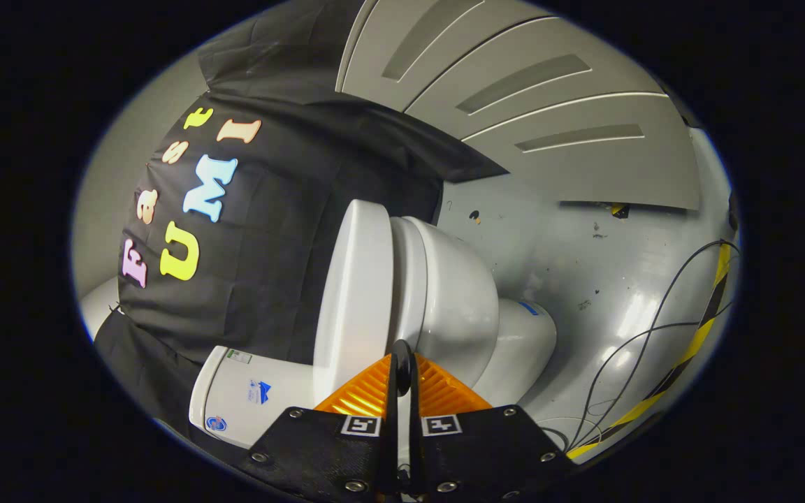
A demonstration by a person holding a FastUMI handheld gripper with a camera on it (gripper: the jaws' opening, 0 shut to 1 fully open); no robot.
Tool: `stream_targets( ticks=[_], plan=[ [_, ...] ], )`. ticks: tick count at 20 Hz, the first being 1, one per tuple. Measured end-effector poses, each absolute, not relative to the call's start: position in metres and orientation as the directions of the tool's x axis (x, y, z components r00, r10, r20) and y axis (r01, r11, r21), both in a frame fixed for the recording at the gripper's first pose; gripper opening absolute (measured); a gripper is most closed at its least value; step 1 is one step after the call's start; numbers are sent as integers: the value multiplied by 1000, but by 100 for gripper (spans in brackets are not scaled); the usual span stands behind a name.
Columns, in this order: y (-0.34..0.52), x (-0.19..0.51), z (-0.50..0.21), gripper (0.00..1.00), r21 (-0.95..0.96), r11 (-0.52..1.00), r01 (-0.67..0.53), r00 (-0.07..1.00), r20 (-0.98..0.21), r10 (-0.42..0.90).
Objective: Open the toilet lid.
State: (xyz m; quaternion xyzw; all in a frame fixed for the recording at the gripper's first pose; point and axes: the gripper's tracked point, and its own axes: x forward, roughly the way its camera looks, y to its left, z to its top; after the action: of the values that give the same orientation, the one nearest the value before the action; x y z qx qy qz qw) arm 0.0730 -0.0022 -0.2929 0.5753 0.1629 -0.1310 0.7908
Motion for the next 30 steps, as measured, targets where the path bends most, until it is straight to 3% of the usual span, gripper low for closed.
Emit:
stream_targets(
  ticks=[4,11,22,30],
  plan=[
    [1,73,-291,0,859,311,407,903,-430,4],
    [2,72,-269,0,802,425,420,881,-473,21],
    [31,88,-159,0,636,715,290,904,-427,14],
    [54,94,-120,0,498,825,267,898,-440,-25]
  ],
)
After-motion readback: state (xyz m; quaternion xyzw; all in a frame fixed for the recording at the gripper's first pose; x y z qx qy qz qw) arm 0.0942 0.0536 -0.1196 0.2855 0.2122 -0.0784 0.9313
